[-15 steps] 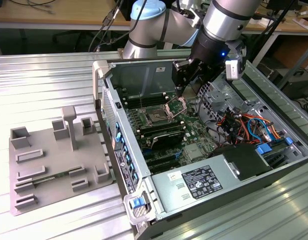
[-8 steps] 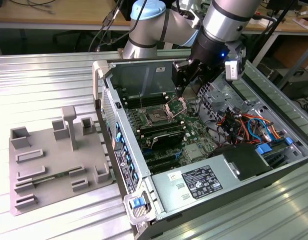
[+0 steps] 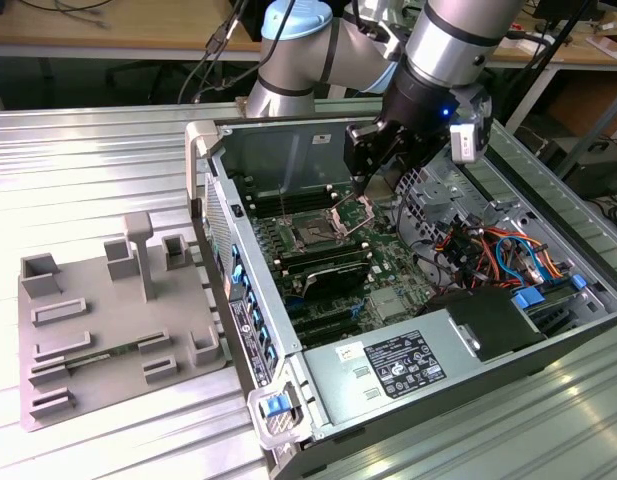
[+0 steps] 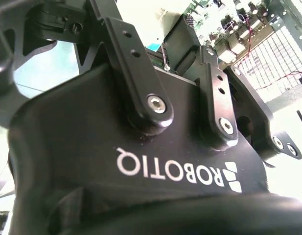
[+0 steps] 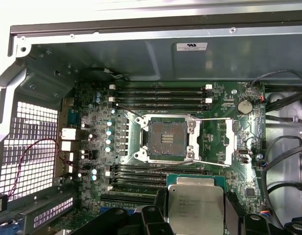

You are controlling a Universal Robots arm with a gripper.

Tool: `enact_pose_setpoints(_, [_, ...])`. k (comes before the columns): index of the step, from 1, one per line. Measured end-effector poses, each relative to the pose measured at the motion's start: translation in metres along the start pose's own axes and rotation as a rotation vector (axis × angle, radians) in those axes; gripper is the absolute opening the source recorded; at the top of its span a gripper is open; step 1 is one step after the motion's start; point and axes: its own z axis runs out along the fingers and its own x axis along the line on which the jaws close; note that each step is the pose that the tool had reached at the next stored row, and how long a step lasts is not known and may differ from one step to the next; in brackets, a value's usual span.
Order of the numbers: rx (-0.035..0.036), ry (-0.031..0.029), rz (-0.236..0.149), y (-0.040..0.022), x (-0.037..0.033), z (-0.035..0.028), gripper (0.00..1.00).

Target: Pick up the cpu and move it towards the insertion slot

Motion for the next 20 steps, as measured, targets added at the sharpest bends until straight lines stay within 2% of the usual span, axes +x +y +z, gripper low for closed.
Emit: enact_pose_setpoints(20, [0.0,0.0,0.0,-0.0004,-0.0005,0.0039,0.55])
